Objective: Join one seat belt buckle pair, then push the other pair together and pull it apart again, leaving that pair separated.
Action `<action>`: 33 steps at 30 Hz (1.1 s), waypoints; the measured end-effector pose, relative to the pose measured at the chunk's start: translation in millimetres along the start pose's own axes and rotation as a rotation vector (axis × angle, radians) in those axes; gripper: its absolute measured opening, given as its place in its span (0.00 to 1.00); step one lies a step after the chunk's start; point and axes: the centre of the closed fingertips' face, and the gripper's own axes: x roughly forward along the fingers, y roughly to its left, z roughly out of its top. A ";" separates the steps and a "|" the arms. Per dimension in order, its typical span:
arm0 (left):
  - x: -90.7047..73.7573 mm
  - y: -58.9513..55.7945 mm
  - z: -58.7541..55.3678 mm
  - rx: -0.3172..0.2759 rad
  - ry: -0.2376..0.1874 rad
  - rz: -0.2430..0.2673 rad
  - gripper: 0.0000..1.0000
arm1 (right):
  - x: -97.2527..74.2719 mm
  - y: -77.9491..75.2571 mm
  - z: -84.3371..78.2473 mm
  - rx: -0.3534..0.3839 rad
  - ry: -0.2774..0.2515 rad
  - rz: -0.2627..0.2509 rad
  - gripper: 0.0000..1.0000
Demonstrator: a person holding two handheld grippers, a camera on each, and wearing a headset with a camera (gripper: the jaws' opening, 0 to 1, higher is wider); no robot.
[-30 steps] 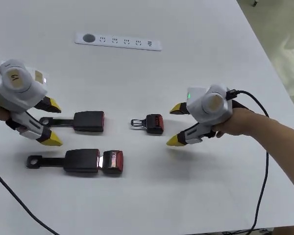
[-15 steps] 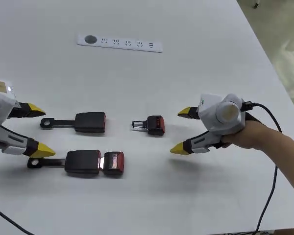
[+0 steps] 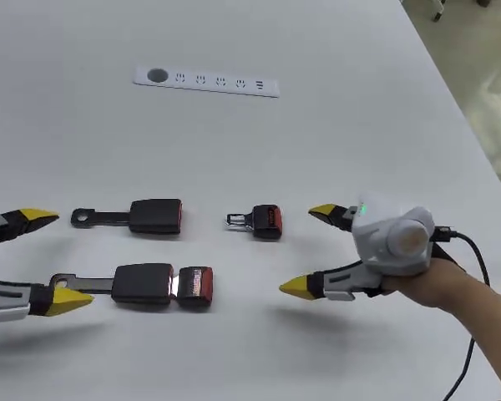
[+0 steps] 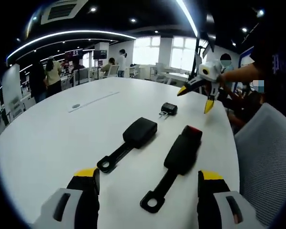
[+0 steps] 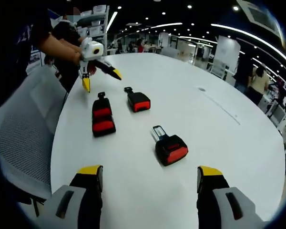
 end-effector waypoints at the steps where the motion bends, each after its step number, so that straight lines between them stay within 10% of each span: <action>1: 0.1 -2.3 0.2 0.000 -0.010 0.006 0.88 | -0.2 1.4 0.3 0.004 -0.008 -0.006 0.84; 33: -2.5 -15.5 4.7 -0.071 -0.142 0.122 1.00 | -6.6 47.6 0.4 0.167 -0.167 -0.108 0.99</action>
